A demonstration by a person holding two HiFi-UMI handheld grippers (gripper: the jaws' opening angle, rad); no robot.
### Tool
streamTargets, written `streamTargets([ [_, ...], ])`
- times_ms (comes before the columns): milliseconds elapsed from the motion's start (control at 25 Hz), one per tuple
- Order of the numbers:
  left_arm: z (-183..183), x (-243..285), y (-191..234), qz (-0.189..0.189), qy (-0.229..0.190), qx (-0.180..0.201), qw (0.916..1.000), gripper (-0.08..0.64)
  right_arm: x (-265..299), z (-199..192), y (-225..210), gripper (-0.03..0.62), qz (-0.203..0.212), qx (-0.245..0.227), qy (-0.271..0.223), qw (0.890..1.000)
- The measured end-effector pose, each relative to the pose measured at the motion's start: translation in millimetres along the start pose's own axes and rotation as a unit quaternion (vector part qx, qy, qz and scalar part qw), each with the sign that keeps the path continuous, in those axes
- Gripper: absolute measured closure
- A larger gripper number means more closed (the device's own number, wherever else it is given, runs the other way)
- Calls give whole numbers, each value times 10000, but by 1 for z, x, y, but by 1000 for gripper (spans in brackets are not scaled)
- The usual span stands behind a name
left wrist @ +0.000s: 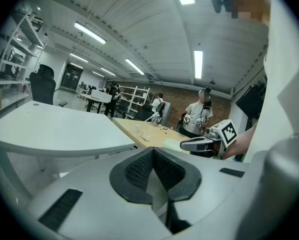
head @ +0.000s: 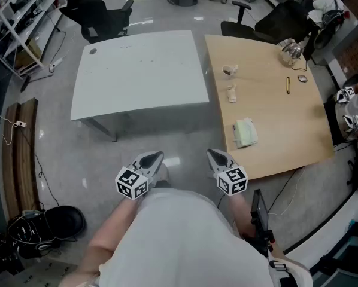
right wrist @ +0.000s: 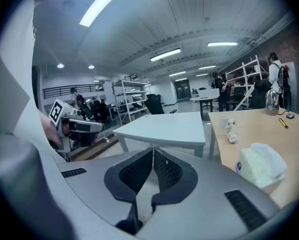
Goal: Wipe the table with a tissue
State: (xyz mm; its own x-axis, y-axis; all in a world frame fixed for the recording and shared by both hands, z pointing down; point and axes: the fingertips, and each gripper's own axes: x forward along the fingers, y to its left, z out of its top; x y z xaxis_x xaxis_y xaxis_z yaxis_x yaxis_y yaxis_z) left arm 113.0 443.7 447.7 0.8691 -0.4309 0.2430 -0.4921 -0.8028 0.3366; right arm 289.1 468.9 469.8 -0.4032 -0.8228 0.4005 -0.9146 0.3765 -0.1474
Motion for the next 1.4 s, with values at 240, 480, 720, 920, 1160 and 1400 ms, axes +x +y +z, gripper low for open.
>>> streamTargets([
  [240,22,6,65,113,-100,-146,9998,554,63,42,-6,572,115,-329,81,9994],
  [480,38,16,101,-71,-147,-213,9996,554,102,57,-12,572,20,-439,367,9984],
  [720,48,12,140,-172,-67,-200,9996,554,143,77,-17,571,97,-918,541,9943],
  [920,54,10,162,-232,48,-164,9996,554,161,88,-23,572,132,-1311,703,9888],
  [1160,53,26,164,-328,111,-254,9991,554,165,75,-26,571,275,-1781,1084,9776],
  [1400,59,46,169,-313,168,-204,9992,554,177,62,-56,571,193,-1652,1281,9777],
])
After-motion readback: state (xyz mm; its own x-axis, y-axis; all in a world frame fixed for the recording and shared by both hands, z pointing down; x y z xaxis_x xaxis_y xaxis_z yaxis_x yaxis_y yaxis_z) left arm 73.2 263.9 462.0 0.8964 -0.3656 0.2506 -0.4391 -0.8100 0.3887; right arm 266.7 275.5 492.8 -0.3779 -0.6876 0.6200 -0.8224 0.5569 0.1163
